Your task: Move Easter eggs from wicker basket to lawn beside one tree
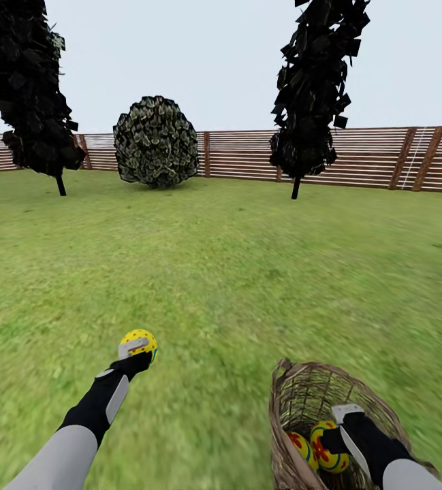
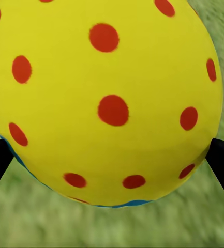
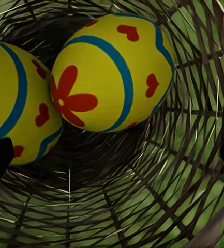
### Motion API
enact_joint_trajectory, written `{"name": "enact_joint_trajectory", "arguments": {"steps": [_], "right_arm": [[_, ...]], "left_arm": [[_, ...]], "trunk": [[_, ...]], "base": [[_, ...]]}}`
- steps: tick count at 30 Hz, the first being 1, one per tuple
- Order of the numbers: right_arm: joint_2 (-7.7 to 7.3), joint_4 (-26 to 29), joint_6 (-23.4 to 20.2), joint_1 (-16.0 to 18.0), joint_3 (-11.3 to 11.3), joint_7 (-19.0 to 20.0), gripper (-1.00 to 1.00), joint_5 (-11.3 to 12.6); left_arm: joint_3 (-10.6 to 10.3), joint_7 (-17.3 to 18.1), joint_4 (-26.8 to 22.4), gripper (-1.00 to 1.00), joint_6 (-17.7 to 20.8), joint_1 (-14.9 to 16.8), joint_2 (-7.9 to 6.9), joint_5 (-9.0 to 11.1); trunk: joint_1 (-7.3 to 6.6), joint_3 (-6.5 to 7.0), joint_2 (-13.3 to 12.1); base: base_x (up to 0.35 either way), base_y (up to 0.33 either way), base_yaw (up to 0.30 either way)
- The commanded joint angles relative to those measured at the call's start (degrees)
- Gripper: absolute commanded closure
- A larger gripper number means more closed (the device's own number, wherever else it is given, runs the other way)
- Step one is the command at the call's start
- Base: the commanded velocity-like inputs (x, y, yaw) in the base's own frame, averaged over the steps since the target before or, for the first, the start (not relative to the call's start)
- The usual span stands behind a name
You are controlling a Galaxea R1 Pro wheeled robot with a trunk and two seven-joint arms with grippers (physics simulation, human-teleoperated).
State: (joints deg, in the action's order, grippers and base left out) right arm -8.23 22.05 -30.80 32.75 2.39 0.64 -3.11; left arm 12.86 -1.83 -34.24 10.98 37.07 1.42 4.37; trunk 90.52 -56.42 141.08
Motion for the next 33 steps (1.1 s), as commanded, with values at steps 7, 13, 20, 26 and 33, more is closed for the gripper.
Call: {"name": "enact_joint_trajectory", "arguments": {"steps": [7,13,20,26,33], "right_arm": [[-0.03,0.10,-0.31,0.02,0.25,0.07,-1.00,-0.32],[-0.03,0.10,-0.27,0.01,0.26,-0.02,-1.00,-0.32],[-0.04,0.10,-0.22,0.01,0.25,-0.02,-1.00,-0.32],[-0.03,0.10,-0.22,0.00,0.33,-0.11,-1.00,-0.32],[-0.03,0.10,-0.15,0.01,0.33,-0.12,-1.00,-0.38]], "left_arm": [[0.14,-0.11,-0.13,1.00,0.32,0.02,0.07,0.46],[0.14,-0.11,-0.13,1.00,0.09,0.02,0.16,0.46],[0.14,-0.11,-0.13,1.00,0.09,0.02,0.14,0.46],[0.21,-0.11,-0.20,1.00,-1.25,0.02,0.12,0.38],[0.26,-0.04,-0.15,1.00,-3.09,0.02,0.36,0.46]], "trunk": [[1.20,-1.39,2.18],[1.35,-2.72,2.26],[1.54,-4.27,2.36],[1.59,-4.71,2.38],[1.59,-4.71,2.38]], "base": [[0.000,0.000,0.000],[0.000,0.000,0.000],[0.000,0.000,0.000],[0.000,0.000,0.000],[0.194,0.000,0.000]]}}
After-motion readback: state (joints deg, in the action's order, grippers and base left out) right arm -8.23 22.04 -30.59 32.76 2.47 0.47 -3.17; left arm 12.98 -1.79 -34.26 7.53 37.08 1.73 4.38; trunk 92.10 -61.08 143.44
